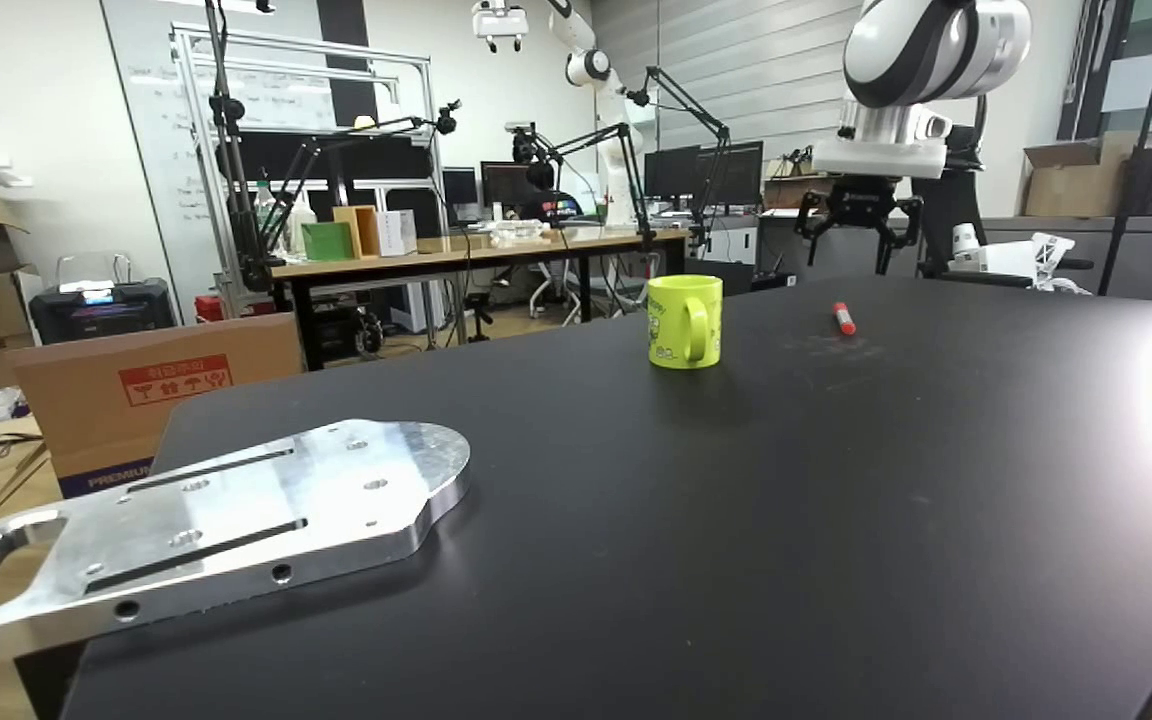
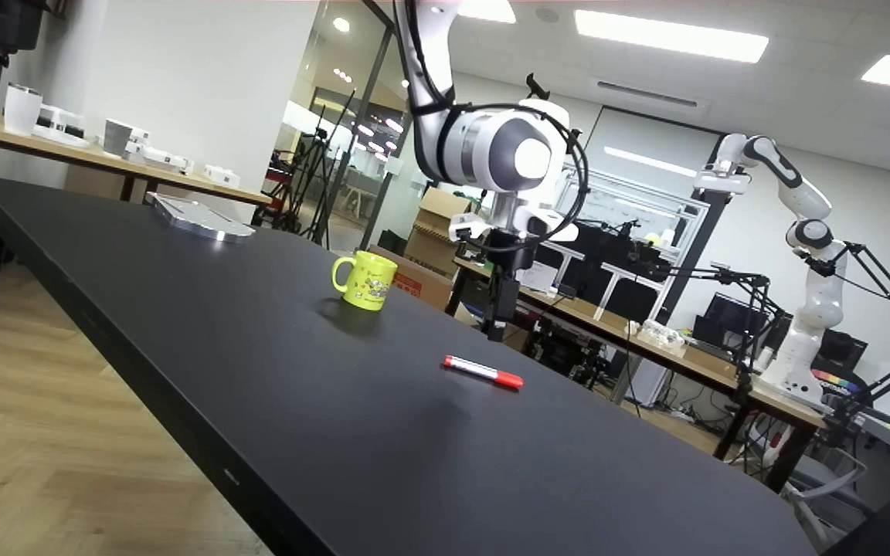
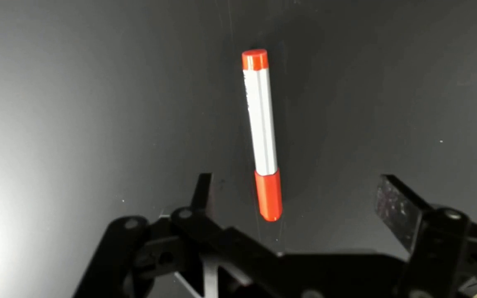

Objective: Pick up the marker and put it in the cup

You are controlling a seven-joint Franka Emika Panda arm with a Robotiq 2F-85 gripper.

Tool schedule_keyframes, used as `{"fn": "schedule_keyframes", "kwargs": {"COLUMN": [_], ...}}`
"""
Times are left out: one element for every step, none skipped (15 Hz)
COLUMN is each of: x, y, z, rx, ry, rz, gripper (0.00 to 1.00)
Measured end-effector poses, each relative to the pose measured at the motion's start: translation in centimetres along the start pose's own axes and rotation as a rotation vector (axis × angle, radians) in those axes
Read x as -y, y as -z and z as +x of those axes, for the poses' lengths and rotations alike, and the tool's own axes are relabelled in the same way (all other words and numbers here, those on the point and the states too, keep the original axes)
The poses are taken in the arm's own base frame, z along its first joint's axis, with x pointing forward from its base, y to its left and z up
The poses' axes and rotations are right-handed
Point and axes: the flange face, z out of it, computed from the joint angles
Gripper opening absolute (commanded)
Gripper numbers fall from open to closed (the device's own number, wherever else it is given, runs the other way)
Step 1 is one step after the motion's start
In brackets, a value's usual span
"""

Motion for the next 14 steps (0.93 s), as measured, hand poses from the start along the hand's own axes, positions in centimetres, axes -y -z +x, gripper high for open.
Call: {"fn": "schedule_keyframes", "kwargs": {"x": [-0.3,-0.5,-0.7,-0.9,-1.1,-1.3,-1.4,-1.4,-1.4,-1.3,-1.3,-1.3,-1.4,-1.4], "y": [-0.7,-1.4,-2.0,-2.5,-2.9,-3.3,-3.6,-3.7,-3.8,-3.9,-4.0,-4.1,-4.2,-4.3], "z": [-0.1,-0.2,-0.3,-0.3,-0.4,-0.5,-0.5,-0.5,-0.5,-0.5,-0.5,-0.5,-0.5,-0.6], "rx": [0.008,0.017,0.024,0.031,0.037,0.042,0.047,0.05,0.052,0.054,0.057,0.059,0.06,0.062], "ry": [-0.008,-0.015,-0.02,-0.027,-0.031,-0.036,-0.041,-0.044,-0.046,-0.049,-0.053,-0.056,-0.058,-0.06], "rz": [-0.005,-0.01,-0.015,-0.018,-0.021,-0.024,-0.023,-0.022,-0.021,-0.019,-0.016,-0.015,-0.016,-0.016], "gripper": [1.0,1.0,1.0,1.0,1.0,1.0,1.0,1.0,1.0,1.0,1.0,1.0,1.0,1.0]}}
